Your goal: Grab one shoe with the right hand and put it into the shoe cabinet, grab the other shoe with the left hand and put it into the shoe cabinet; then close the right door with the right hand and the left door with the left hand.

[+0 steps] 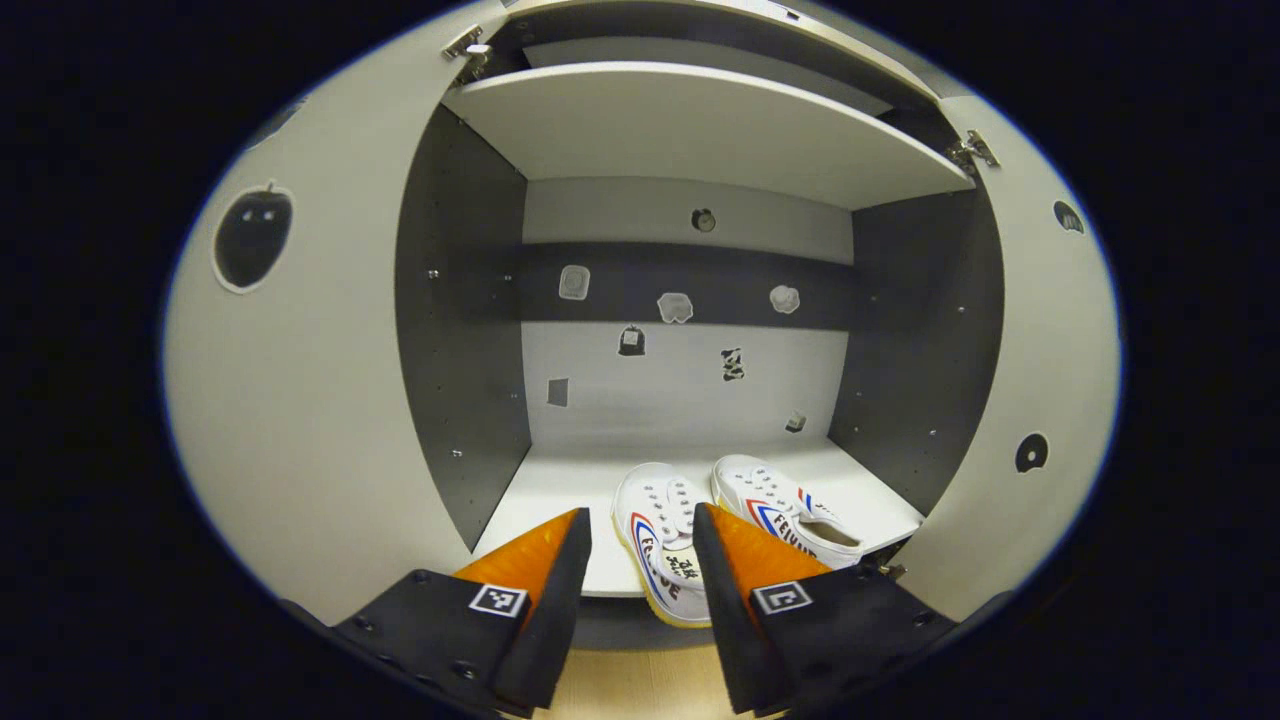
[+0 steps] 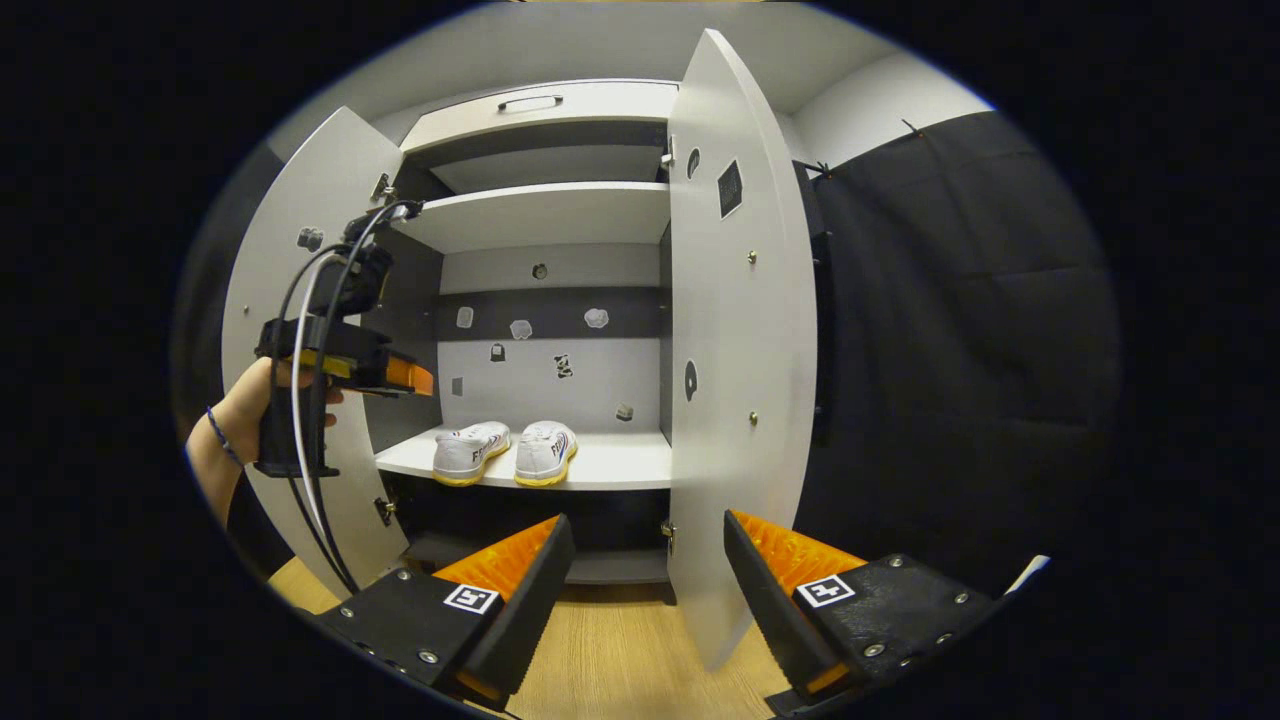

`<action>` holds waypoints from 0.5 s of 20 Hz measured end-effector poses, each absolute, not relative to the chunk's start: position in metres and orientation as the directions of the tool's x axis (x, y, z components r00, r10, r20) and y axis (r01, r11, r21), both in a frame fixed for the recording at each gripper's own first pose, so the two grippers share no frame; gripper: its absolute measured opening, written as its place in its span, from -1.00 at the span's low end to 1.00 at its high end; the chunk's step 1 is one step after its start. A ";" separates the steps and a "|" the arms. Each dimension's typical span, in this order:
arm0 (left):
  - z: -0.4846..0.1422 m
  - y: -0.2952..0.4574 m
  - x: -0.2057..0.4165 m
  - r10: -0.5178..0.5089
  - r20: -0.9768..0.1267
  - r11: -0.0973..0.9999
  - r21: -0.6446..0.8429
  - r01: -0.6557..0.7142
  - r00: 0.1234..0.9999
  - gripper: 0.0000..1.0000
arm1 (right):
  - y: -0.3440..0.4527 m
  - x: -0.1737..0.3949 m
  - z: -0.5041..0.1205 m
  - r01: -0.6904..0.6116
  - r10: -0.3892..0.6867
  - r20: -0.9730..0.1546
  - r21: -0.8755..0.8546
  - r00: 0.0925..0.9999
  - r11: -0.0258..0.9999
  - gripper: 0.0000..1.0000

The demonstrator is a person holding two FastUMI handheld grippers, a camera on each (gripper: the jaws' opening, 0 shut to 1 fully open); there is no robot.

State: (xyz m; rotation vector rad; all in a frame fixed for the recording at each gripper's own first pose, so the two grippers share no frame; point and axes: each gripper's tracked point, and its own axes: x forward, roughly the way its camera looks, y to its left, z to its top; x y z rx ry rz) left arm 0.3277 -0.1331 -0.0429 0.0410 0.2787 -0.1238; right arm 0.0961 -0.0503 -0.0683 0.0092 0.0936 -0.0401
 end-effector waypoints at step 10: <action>0.013 -0.114 0.216 -0.128 -0.125 0.990 0.039 0.134 0.984 0.90 | -0.095 0.068 -0.070 0.103 -0.103 -0.094 -0.003 0.990 0.995 0.85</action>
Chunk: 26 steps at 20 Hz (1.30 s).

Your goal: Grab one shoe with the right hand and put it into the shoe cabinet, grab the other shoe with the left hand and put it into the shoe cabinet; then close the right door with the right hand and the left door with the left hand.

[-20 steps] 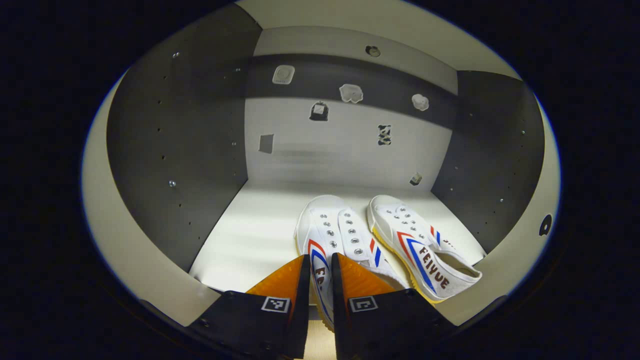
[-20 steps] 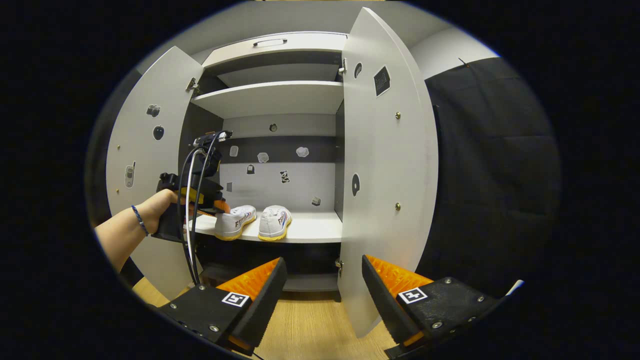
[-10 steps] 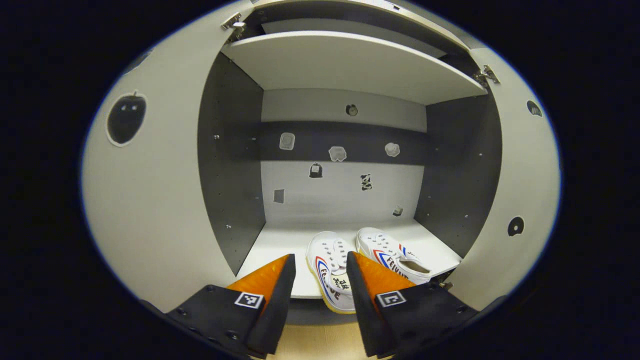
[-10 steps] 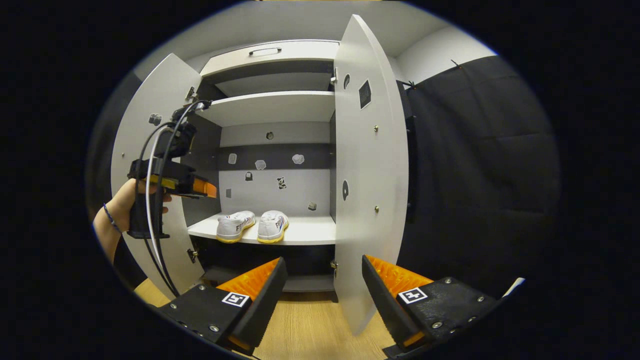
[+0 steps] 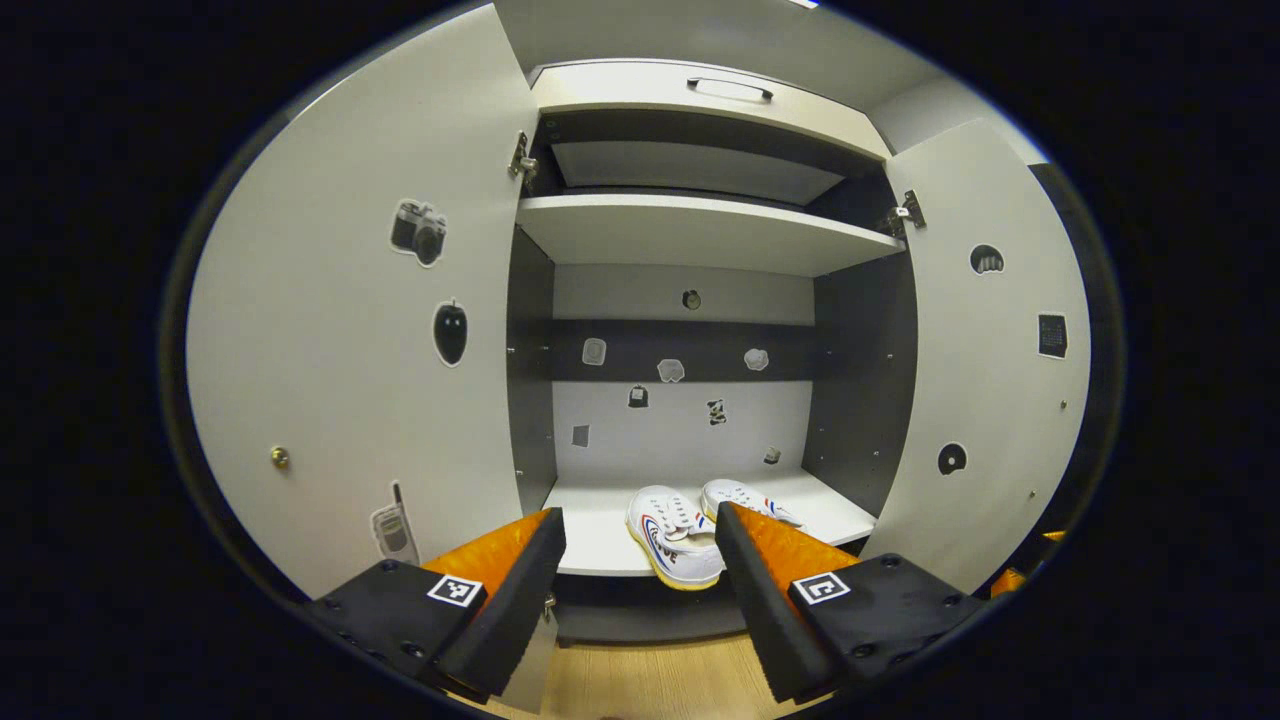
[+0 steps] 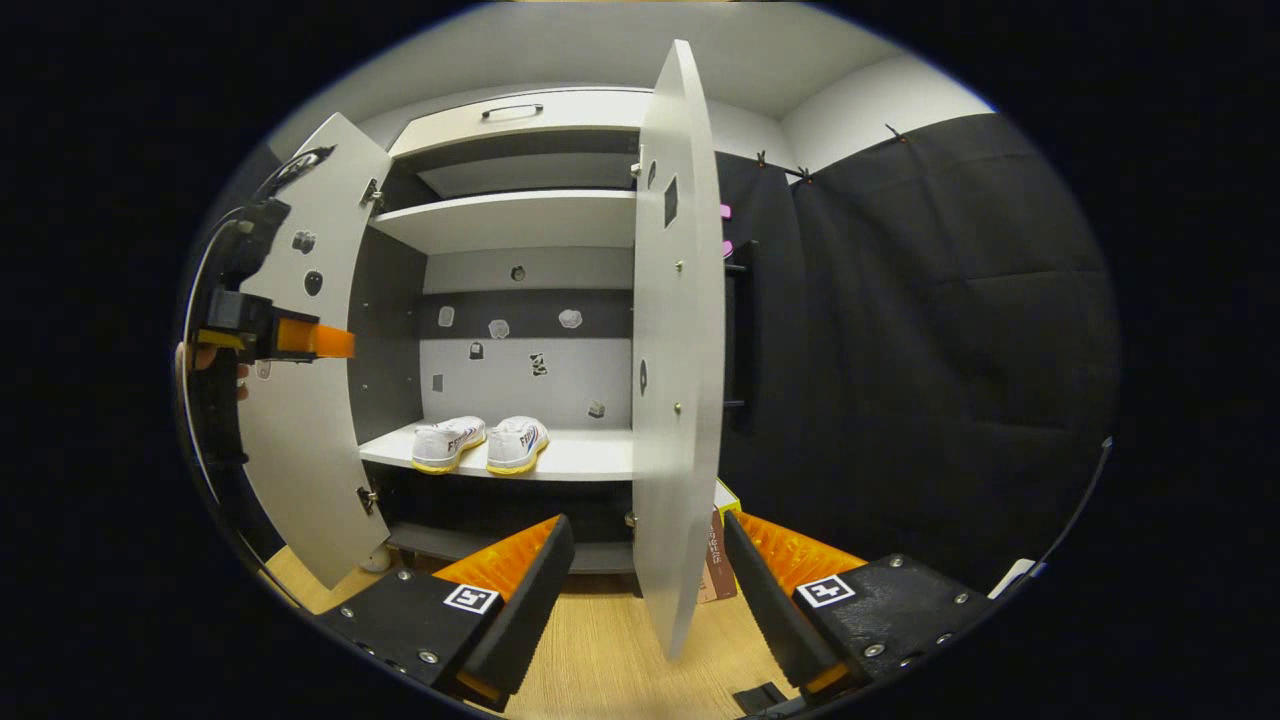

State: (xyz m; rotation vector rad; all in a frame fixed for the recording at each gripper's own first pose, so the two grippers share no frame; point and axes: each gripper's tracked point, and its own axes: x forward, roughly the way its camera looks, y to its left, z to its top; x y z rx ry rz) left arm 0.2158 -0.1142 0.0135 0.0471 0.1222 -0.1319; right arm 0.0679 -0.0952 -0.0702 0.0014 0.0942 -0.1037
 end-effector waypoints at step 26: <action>0.037 -0.037 0.061 -0.066 -0.012 0.997 0.046 0.067 0.998 0.90 | -0.205 0.135 -0.097 0.154 -0.149 -0.109 0.040 0.983 0.987 0.86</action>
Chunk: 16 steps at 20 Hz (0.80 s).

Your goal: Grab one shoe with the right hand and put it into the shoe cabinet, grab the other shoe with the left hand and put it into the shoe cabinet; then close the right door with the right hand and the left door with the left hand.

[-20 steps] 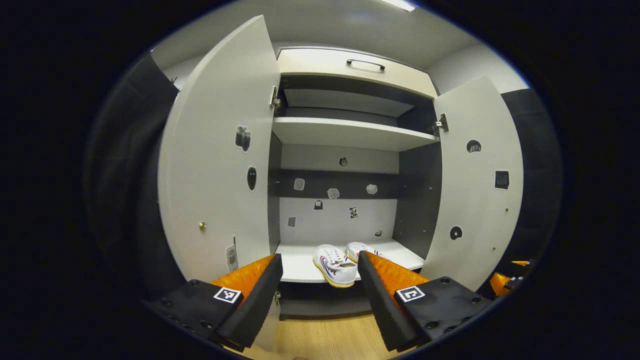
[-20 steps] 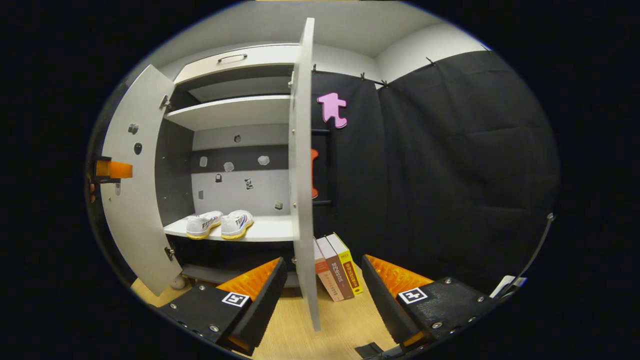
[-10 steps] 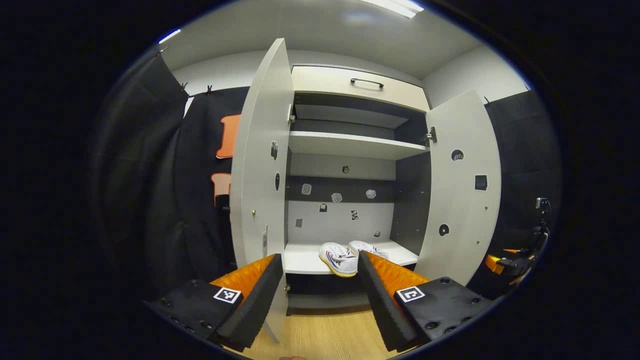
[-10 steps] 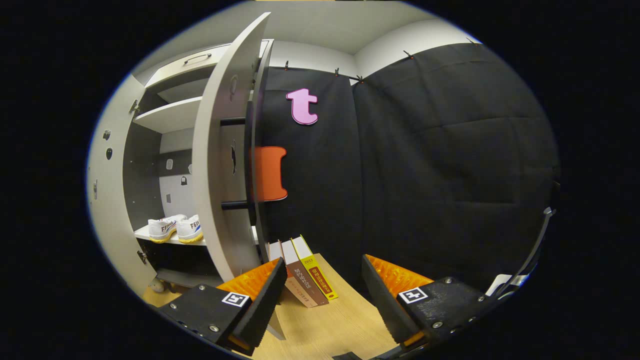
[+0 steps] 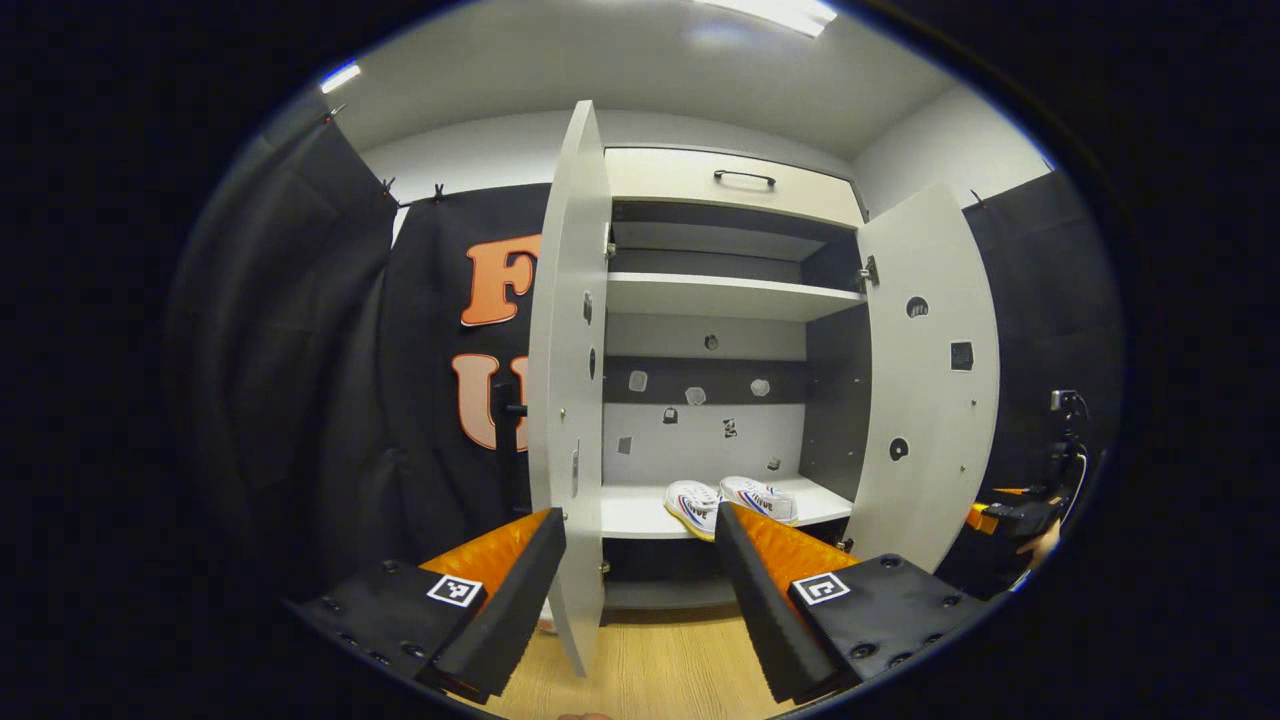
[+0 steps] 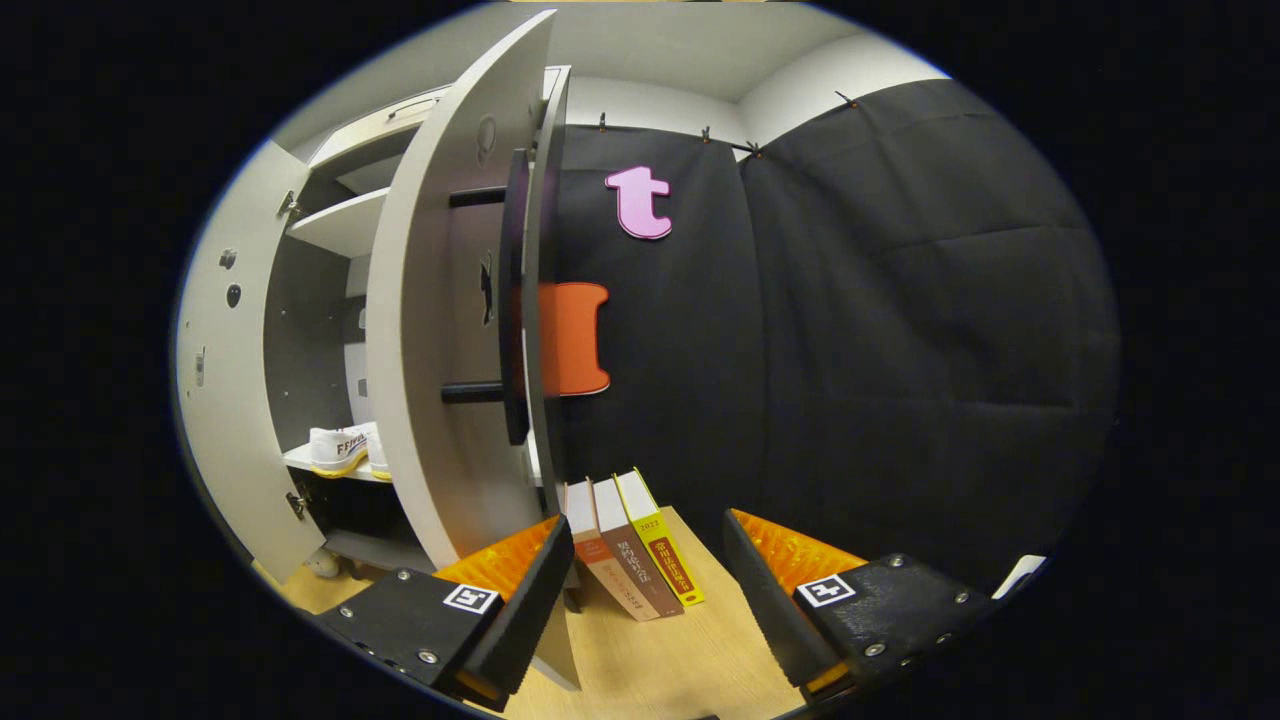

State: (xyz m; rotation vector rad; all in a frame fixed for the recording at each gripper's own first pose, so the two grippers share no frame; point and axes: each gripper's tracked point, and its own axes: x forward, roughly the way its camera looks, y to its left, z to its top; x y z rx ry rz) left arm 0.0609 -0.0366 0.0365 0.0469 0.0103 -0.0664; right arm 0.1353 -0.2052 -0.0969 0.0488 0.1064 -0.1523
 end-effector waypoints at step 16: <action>0.046 0.028 0.043 0.053 0.018 0.997 0.051 -0.054 0.998 0.94 | -0.155 0.136 -0.094 0.087 -0.081 -0.105 0.056 0.991 0.995 0.78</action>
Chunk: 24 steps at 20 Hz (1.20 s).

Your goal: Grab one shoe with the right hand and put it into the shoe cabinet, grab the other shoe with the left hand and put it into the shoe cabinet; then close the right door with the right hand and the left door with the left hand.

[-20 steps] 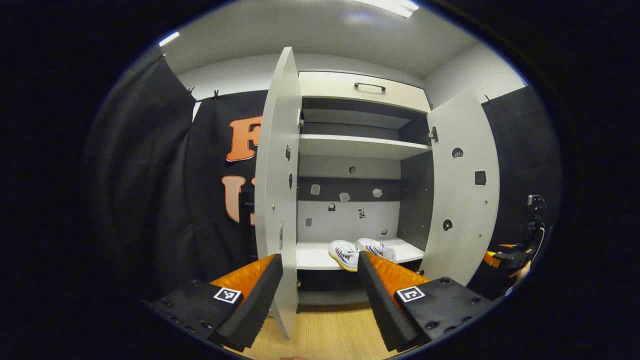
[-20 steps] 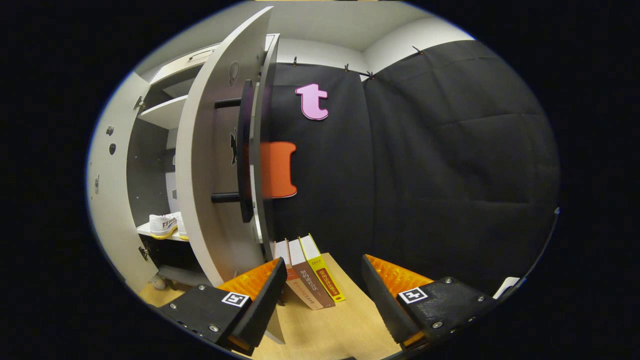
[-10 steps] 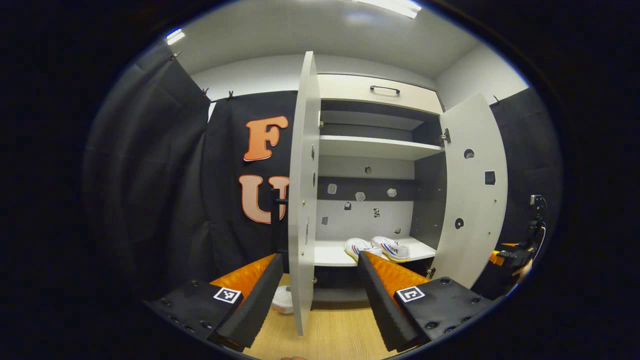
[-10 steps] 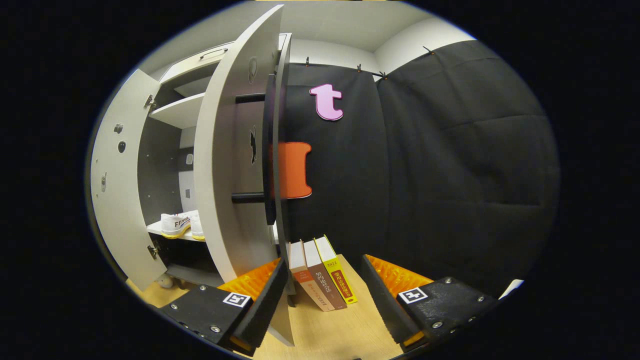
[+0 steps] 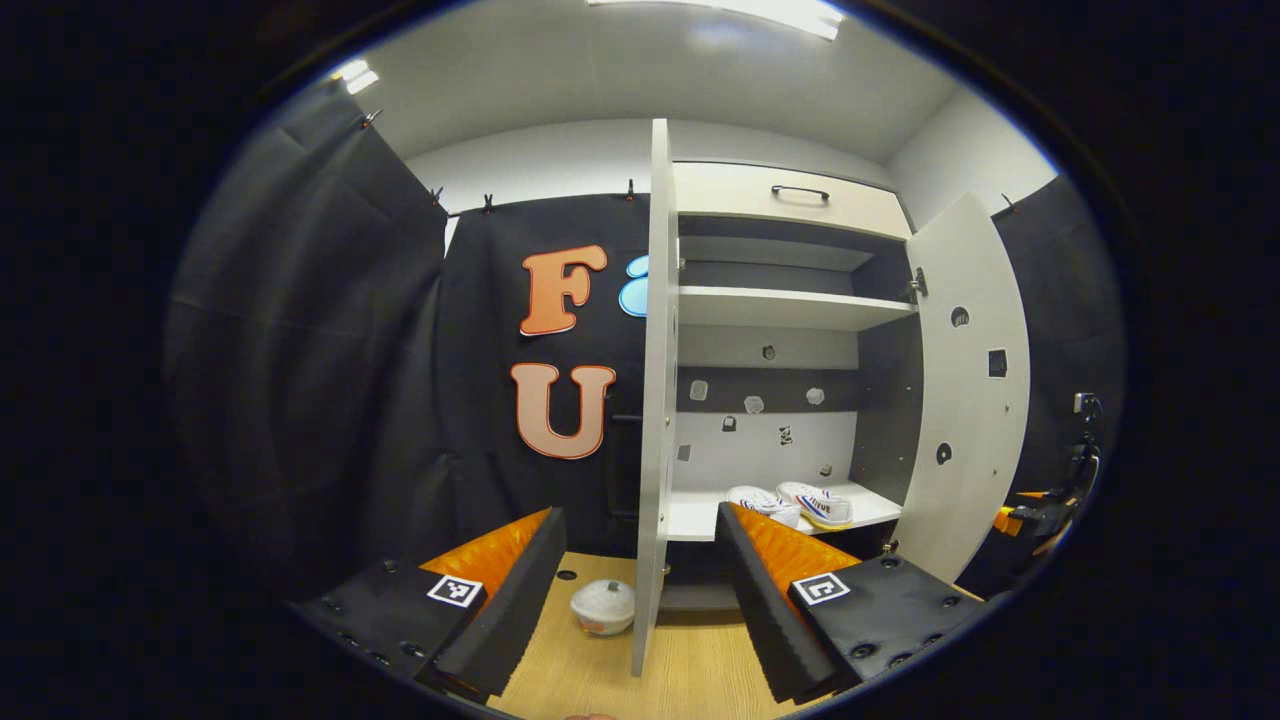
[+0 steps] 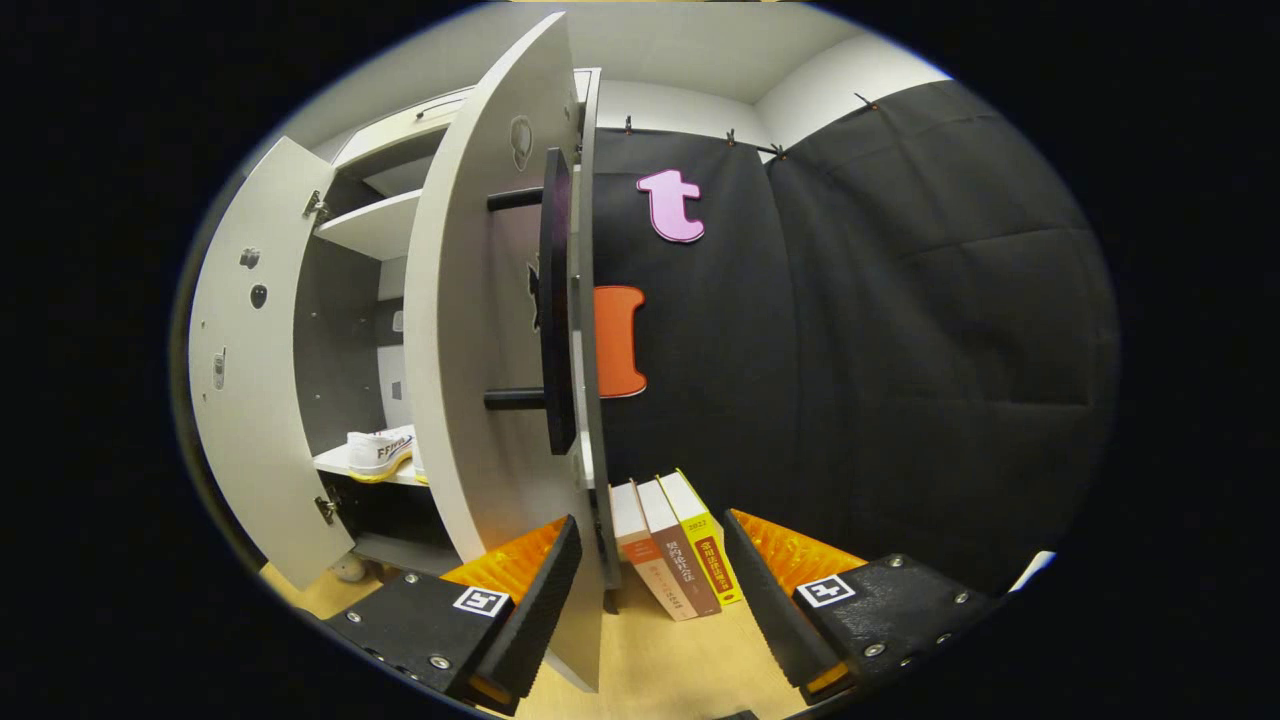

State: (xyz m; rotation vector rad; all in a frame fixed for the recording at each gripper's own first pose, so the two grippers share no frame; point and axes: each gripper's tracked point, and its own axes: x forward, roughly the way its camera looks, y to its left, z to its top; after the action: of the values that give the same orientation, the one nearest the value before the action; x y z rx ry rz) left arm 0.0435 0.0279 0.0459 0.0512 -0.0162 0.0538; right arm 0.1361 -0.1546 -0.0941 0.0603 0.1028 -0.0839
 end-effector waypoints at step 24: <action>0.020 0.110 0.035 0.195 -0.038 0.980 0.045 -0.193 0.980 0.94 | 0.029 0.228 -0.104 -0.165 0.175 -0.126 0.083 0.977 0.983 0.82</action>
State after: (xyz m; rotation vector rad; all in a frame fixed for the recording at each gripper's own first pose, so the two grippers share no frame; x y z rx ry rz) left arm 0.0353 0.1103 0.0200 0.0408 0.0420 0.1957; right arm 0.2276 0.0292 -0.1045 0.0718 0.1329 0.1713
